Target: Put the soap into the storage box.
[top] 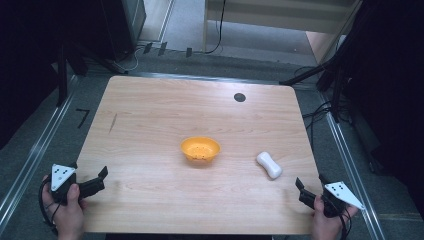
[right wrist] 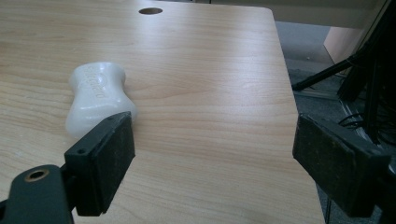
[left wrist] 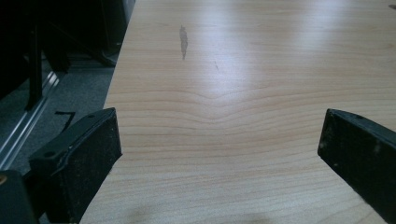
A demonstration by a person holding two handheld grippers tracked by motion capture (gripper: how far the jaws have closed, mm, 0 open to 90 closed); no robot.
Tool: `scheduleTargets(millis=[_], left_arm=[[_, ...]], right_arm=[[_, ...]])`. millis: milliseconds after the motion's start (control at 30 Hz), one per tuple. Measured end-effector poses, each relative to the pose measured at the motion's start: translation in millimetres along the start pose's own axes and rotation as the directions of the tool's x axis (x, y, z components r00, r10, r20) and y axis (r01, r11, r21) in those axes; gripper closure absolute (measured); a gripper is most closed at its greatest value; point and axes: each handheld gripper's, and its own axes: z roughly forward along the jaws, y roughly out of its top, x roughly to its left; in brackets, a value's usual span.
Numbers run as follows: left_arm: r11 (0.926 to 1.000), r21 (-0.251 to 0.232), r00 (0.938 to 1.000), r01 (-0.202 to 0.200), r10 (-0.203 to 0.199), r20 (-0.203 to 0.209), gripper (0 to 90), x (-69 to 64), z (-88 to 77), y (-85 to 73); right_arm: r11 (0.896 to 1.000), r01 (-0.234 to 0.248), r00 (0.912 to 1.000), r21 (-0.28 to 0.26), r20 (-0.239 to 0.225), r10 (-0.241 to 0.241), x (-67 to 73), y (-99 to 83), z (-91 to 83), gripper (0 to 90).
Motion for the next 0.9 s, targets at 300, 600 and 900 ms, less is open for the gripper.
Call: scheduleTargets(millis=[300, 600, 900], left_arm=[[0.9999, 0.002, 0.9999, -0.012, 0.012, -0.007, 0.0, -1.0, 0.0, 0.0], [0.9999, -0.001, 0.9999, -0.011, 0.011, -0.002, 0.0, -1.3, -0.5, -0.3], [0.9999, -0.007, 0.9999, -0.012, 0.012, 0.002, 0.0, -2.0, -0.7, -0.6]], right_arm=[[1.0, -0.003, 1.0, 0.005, 0.006, 0.003, 0.2, 0.1, 0.2, 14.3], [0.994, 0.066, 0.9972, 0.084, -0.042, -0.062, 3.6, 6.6, 4.7, 16.1], [0.958, 0.13, 0.9913, 0.256, -0.055, -0.12, 8.1, 28.9, 17.4, 17.3]])
